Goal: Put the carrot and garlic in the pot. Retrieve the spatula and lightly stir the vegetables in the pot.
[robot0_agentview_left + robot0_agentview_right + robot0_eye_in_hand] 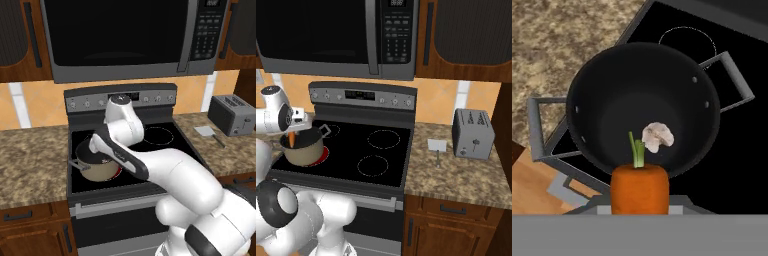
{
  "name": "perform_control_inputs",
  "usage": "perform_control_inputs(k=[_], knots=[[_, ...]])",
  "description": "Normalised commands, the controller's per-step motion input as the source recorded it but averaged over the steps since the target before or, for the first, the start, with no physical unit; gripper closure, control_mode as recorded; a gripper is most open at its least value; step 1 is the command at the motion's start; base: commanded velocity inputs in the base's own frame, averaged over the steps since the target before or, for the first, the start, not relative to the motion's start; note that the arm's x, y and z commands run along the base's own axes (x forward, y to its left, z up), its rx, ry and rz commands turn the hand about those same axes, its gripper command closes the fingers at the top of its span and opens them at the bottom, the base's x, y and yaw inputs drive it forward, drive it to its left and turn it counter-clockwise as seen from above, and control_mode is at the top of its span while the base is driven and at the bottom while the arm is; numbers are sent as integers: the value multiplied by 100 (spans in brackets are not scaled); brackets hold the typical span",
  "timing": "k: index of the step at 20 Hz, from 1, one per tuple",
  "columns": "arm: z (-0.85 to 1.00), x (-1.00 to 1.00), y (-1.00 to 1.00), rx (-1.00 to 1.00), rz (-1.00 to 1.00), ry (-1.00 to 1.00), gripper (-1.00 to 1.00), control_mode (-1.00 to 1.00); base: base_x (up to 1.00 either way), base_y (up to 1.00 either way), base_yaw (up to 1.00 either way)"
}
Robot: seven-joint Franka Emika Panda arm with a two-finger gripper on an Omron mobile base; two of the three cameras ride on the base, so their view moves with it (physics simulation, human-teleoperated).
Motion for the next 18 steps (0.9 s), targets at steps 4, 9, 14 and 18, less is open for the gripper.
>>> perform_control_inputs(k=[4, 9, 14, 18], knots=[[-50, 36, 14, -6, -3, 0, 100, -100, 0, 0, 0], [-23, 53, 6, 0, -3, 2, 100, -100, 0, 0, 0], [-20, 46, 14, 0, -2, 12, 100, -100, 0, 0, 0], [-17, 34, 31, 0, -4, 8, 100, -100, 0, 0, 0]])
